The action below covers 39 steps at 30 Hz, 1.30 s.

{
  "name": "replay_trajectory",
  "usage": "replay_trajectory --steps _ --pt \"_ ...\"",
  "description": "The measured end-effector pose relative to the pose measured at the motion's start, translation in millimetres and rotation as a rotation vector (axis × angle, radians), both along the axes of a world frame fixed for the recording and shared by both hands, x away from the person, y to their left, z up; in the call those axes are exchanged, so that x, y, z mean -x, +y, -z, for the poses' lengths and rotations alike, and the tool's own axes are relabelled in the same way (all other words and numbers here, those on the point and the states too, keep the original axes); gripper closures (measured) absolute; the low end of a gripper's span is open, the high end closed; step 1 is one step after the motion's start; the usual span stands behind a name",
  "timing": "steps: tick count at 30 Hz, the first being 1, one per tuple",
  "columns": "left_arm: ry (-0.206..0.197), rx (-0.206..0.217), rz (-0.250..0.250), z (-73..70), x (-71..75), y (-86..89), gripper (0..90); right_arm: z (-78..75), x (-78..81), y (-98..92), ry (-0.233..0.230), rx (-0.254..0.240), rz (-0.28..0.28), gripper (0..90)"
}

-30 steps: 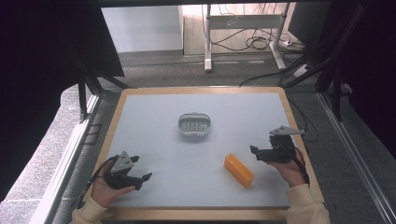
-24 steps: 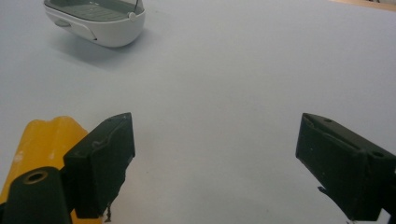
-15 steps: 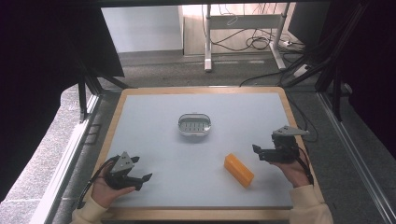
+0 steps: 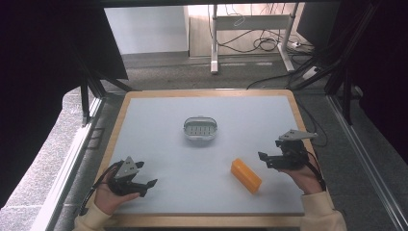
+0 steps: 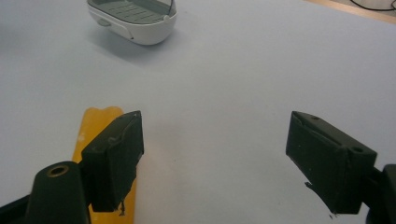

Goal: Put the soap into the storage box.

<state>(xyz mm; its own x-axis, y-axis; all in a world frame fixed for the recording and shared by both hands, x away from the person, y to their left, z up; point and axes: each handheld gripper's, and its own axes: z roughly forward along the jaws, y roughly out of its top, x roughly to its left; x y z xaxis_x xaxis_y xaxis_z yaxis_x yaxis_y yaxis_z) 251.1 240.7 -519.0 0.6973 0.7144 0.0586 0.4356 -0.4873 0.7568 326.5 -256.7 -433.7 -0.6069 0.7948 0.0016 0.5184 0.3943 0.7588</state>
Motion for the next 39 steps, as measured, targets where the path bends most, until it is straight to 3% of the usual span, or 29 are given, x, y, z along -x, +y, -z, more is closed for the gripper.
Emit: replay_trajectory --steps 13,25,39 --pt "0.001 -0.006 0.003 0.3 0.1 -1.6 19.3 -9.2 7.1 9.5 0.014 0.034 -0.035 19.7" --pt "0.006 -0.022 0.009 0.8 -0.3 -2.5 19.3 -11.6 11.6 22.0 0.023 0.036 -0.072 20.7" --pt "0.004 -0.008 0.006 1.0 -2.8 0.7 19.3 -6.1 14.5 42.2 0.064 0.104 -0.095 21.6"
